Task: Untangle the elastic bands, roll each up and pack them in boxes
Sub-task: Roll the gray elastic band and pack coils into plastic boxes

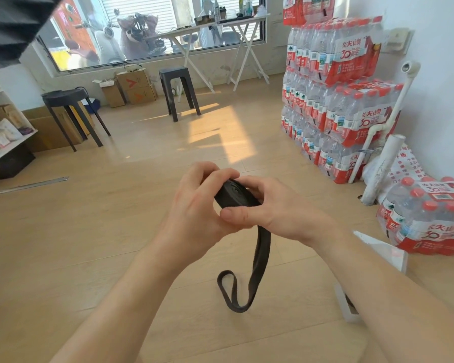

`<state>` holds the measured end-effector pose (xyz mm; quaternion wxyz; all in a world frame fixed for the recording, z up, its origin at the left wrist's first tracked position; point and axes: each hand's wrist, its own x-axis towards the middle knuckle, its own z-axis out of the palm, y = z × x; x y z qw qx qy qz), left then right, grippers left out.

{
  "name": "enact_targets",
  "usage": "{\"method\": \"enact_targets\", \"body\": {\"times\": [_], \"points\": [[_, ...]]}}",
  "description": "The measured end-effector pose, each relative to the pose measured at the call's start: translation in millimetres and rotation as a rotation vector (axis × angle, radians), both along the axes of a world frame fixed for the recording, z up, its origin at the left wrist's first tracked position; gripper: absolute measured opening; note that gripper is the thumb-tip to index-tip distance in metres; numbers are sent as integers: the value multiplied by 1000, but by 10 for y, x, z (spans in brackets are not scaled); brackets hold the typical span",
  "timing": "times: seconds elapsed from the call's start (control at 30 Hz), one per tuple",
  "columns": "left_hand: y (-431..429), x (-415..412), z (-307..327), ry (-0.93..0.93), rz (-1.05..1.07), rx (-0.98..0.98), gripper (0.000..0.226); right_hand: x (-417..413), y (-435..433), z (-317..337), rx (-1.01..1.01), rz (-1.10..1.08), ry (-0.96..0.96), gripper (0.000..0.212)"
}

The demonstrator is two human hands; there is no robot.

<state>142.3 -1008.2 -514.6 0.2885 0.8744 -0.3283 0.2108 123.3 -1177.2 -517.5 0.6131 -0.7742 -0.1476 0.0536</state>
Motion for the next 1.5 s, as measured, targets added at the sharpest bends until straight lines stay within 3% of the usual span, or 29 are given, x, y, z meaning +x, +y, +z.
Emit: {"method": "enact_targets", "body": {"times": [0.1,0.2,0.37,0.5,0.6,0.73,0.93,1.0,1.13,1.37,1.5], "points": [[60,-23,113,290,-162,-107,63,-5,-140,31,66,199,102,36],[114,-51,224,525,-220,-251,48,24,-230,20,181,374,232,51],[101,-59,230,495,-136,-316,44,71,-226,-17,264,435,298,76],[117,-67,187,305,-45,-239,37,92,-233,-38,301,339,296,86],[133,-79,214,304,-69,-196,45,88,-219,-28,287,320,275,95],[154,-109,264,450,-164,-156,45,93,-228,-50,266,316,268,92],[103,-75,251,421,-25,-247,50,54,-133,-45,248,278,268,71],[128,-53,242,428,5,-270,49,22,-106,-38,132,249,203,70],[194,-6,253,490,48,-286,48,-14,-8,-64,-220,-37,-45,73],[242,-12,317,576,22,-242,47,-60,-48,27,-258,-69,-180,60],[231,13,296,582,27,-155,43,-65,-22,42,-274,-94,-246,74]]}}
